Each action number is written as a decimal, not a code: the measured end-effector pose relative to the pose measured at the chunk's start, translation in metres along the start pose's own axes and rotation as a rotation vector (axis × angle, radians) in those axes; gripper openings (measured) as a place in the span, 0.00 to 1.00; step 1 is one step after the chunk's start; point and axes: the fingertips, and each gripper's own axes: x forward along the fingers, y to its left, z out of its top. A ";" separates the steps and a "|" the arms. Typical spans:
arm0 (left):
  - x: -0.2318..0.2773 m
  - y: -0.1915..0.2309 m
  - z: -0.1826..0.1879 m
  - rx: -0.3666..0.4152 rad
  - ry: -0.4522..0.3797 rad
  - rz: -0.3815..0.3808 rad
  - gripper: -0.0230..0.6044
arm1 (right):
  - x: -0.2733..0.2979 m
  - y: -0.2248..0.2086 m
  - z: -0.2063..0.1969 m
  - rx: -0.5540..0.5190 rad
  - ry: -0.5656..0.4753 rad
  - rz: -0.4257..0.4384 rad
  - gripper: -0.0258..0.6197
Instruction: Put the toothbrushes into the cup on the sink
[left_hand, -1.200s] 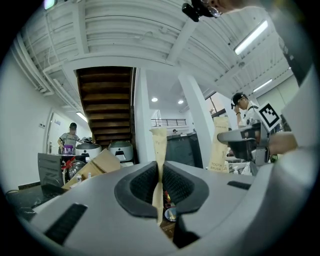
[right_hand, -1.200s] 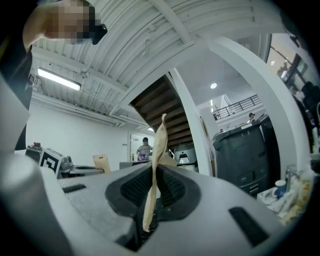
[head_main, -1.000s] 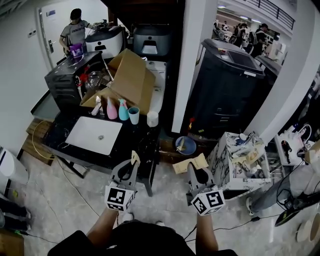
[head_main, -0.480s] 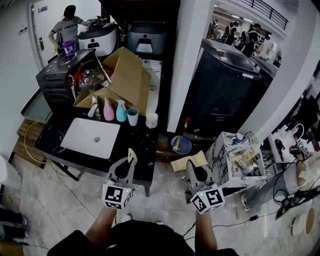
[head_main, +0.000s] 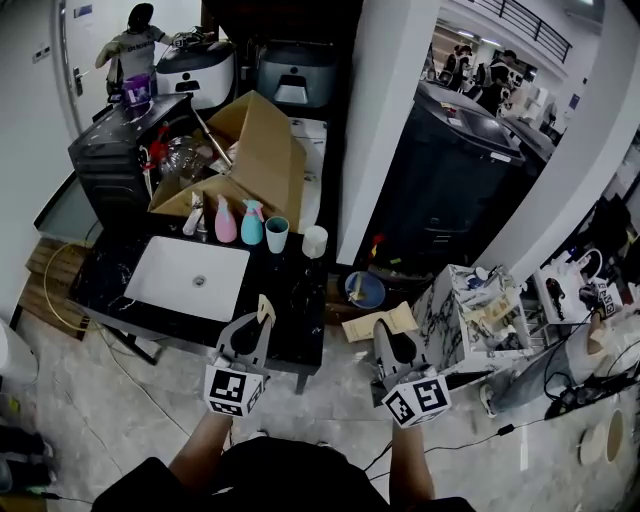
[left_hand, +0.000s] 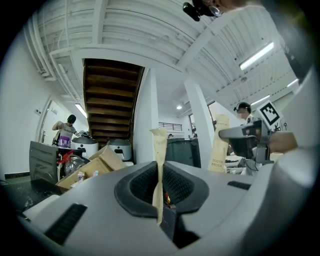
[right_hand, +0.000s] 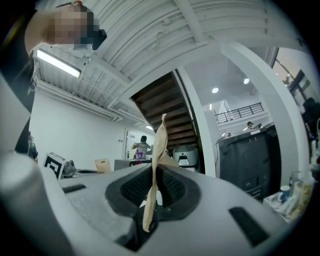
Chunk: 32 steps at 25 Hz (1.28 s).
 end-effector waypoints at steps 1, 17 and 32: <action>-0.002 0.005 0.000 -0.001 -0.002 -0.003 0.08 | 0.002 0.005 0.000 -0.002 -0.002 -0.004 0.09; -0.036 0.080 0.000 0.000 -0.020 -0.047 0.08 | 0.039 0.085 0.002 -0.036 -0.008 -0.038 0.09; -0.063 0.122 -0.005 -0.029 -0.031 -0.063 0.08 | 0.058 0.125 -0.004 -0.069 0.022 -0.075 0.09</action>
